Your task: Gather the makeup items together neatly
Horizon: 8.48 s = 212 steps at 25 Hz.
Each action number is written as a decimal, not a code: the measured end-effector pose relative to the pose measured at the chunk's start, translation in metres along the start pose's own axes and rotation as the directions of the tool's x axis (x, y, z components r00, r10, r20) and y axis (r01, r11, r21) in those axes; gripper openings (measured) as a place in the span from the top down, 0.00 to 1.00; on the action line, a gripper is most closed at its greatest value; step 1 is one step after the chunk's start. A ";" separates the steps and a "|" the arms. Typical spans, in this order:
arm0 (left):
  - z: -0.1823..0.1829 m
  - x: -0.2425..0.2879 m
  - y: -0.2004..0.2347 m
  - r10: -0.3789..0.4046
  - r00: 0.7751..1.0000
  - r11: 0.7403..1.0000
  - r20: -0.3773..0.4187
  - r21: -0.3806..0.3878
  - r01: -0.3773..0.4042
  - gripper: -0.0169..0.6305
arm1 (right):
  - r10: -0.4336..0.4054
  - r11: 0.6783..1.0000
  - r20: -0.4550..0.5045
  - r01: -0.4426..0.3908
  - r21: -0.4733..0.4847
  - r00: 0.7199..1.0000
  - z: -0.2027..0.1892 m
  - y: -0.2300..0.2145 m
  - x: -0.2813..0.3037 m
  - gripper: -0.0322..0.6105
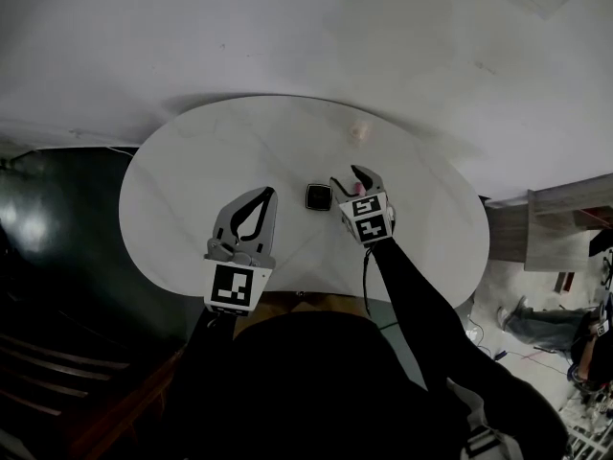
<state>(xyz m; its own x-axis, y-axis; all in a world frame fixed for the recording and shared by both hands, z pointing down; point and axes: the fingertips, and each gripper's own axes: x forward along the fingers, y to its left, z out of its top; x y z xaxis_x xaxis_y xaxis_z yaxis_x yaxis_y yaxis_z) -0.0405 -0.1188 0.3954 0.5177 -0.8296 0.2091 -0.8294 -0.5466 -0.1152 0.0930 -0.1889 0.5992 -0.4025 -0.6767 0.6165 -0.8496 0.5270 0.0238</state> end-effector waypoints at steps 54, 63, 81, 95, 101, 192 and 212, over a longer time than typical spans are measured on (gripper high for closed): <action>-0.035 0.004 0.072 -0.035 0.996 0.997 -0.081 -0.065 0.030 0.95 | -0.202 0.951 0.048 0.184 0.248 0.978 0.080 -0.051 0.013 0.68; -0.042 -0.018 0.087 -0.102 0.994 0.993 -0.043 -0.058 0.100 0.95 | -0.122 0.964 0.025 0.112 0.239 0.992 0.068 0.066 0.015 0.66; -0.057 -0.061 0.112 -0.108 0.992 0.994 -0.070 -0.040 0.105 0.95 | 0.014 0.979 -0.194 0.026 0.204 0.981 -0.009 0.161 0.077 0.62; -0.060 -0.063 0.108 -0.114 0.991 0.992 -0.063 -0.054 0.111 0.95 | 0.054 0.993 -0.182 -0.034 0.113 0.982 -0.006 0.165 0.083 0.60; -0.059 -0.063 0.112 -0.108 0.993 0.992 -0.051 -0.064 0.104 0.95 | 0.048 0.998 -0.137 -0.040 0.054 0.989 0.000 0.169 0.074 0.50; 0.087 0.024 -0.026 0.024 0.986 0.999 0.163 0.035 -0.030 0.95 | 0.001 0.996 0.527 0.048 -0.080 0.850 0.151 -0.012 -0.194 0.91; 0.083 0.023 -0.013 0.026 0.986 0.999 0.167 0.040 -0.033 0.95 | 0.001 0.995 0.515 0.049 -0.084 0.857 0.157 -0.006 -0.185 0.91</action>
<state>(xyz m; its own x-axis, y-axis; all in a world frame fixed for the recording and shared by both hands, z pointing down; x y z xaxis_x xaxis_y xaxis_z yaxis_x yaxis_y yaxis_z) -0.0002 -0.1397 0.3209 0.5236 -0.8509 0.0414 -0.8371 -0.5229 -0.1606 0.1190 -0.1481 0.3612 -0.5218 -0.8442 0.1227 -0.8367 0.5345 0.1195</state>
